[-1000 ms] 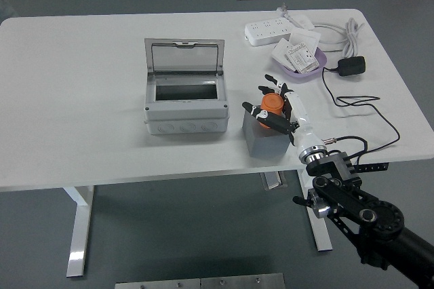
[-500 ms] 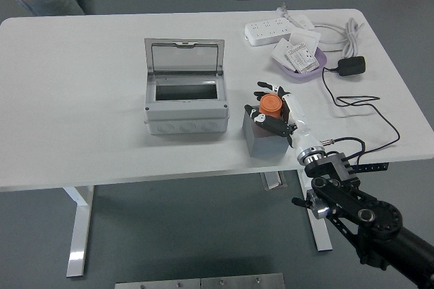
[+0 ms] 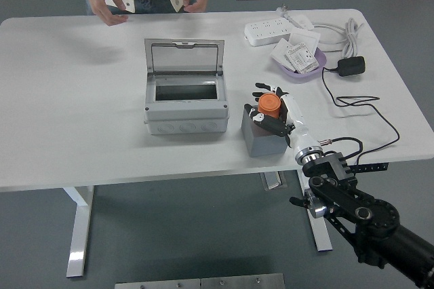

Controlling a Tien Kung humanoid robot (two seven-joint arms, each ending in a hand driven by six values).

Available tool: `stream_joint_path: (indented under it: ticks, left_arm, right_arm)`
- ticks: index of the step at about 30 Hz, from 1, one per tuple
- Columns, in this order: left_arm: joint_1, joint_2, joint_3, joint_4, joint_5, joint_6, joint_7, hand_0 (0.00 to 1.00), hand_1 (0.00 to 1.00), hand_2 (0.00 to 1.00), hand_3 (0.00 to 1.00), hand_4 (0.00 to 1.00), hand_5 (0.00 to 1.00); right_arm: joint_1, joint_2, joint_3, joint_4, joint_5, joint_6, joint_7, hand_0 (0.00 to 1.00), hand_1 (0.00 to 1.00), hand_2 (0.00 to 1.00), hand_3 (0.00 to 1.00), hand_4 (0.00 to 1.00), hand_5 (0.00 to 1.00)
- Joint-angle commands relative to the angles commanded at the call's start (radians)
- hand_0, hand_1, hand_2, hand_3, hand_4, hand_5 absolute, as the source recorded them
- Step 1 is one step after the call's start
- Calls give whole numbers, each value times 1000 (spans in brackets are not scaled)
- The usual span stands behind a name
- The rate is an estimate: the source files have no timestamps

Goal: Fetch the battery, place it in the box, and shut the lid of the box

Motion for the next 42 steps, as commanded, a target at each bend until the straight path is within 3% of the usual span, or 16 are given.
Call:
stream_joint_path:
  ticks: [2,3,14,15,20,21,32,33,38,39,42]
  left_arm:
    - [0,-1,2,0,-1,0,-1,637,737,676,778,626,237]
    - [0,-1,2,0,-1,0,-1,637,738,676,775,625,236]
    - [5,-3,-17,0,25,-3,11,636,738,676,776,624,234]
    - [6,-3,-16,0,24,-3,11,636,738,676,773,623,233]
    - [6,-3,-16,0,25,-3,10,636,738,676,773,623,233]
    - [6,-3,-17,0,26,-3,10,638,739,676,775,622,231]
    - [6,-2,-21,0,32,-2,9,638,739,676,772,621,230]
    - [6,-2,-22,0,33,-2,10,638,740,675,771,621,228]
    - [6,-2,-22,0,34,-1,8,638,740,675,771,621,228]
    - [6,-1,-22,0,34,-1,8,640,740,676,771,622,224]
    - [5,-1,-21,0,33,-1,8,640,740,676,771,622,224]
  right_arm:
    - [3,0,-1,-7,8,-1,2,736,725,697,766,679,129]
    - [5,1,-2,-10,11,-2,3,700,688,641,692,545,63]
    - [32,3,-13,-32,34,-19,8,684,665,621,658,534,61]
    - [32,3,-13,-33,36,-19,9,643,616,572,610,522,60]
    - [34,6,-17,-40,44,-21,11,643,616,572,610,522,60]
    - [34,7,-18,-41,45,-22,11,593,558,541,578,538,96]
    - [35,12,-29,-46,51,-25,6,569,542,533,570,562,114]
    - [35,12,-29,-46,51,-25,6,524,508,502,548,524,118]
    - [35,12,-31,-45,48,-25,3,524,508,502,548,524,118]
    - [35,12,-32,-44,47,-24,2,419,368,362,396,223,2]
    - [36,12,-33,-40,41,-27,-3,419,368,362,396,223,2]
